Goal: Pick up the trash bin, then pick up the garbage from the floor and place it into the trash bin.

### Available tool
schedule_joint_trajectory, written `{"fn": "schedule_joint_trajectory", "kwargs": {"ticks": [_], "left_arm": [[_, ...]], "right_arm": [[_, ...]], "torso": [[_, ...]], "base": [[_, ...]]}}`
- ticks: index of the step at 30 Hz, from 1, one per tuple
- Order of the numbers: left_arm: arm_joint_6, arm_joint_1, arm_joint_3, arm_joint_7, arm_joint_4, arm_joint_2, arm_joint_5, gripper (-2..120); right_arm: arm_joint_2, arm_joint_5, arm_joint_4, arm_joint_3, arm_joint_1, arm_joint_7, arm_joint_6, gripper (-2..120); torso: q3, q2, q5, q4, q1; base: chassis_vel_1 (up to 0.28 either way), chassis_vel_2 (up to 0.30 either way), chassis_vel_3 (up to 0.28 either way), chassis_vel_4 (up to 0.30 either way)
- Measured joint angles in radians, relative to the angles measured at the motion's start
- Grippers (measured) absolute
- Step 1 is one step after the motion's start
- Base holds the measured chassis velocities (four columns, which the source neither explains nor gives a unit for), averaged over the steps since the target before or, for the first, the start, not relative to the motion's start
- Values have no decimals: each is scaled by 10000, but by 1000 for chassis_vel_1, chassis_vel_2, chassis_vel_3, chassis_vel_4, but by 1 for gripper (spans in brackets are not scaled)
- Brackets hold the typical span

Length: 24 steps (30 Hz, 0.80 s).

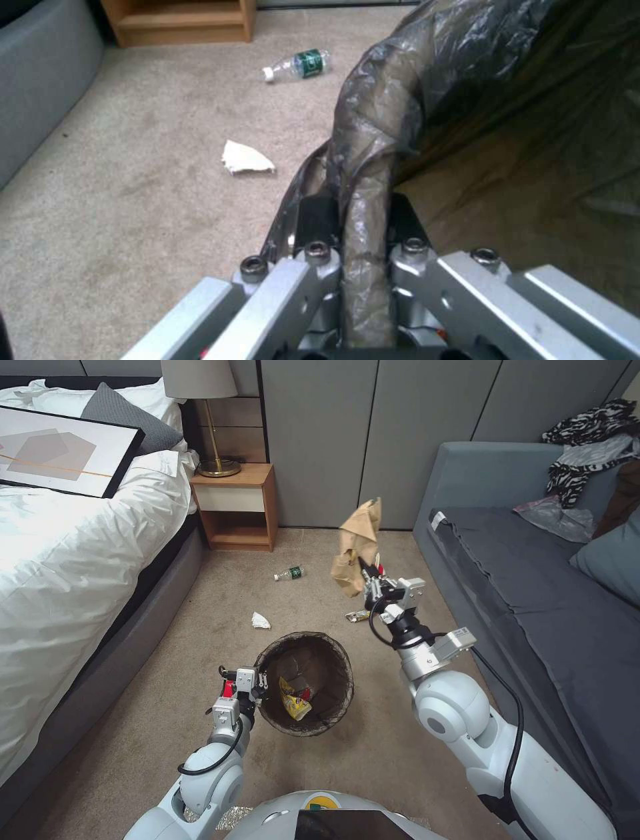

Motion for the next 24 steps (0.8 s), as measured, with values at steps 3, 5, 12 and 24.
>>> {"fn": "schedule_joint_trajectory", "kwargs": {"ticks": [3,5,12,24], "left_arm": [[0,-13,-2,0,0,6,-3,2],[0,-28,-6,-2,1,13,-10,2],[1,-86,-47,-24,0,7,-33,2],[-21,-116,-150,-42,-8,-57,-45,2]], "right_arm": [[-172,-19,22,-314,1,-388,220,0],[-352,-93,32,-611,10,-612,344,0],[-765,-501,1,-1539,-103,-721,487,0],[-1054,-974,-446,-2568,-672,-394,336,0]], "torso": [[0,0,1,0,0],[0,0,-1,0,0],[0,0,0,0,0],[0,0,-1,-1,0]], "base": [[0,0,0,0],[0,0,0,0],[0,0,0,0],[0,0,0,0]]}}
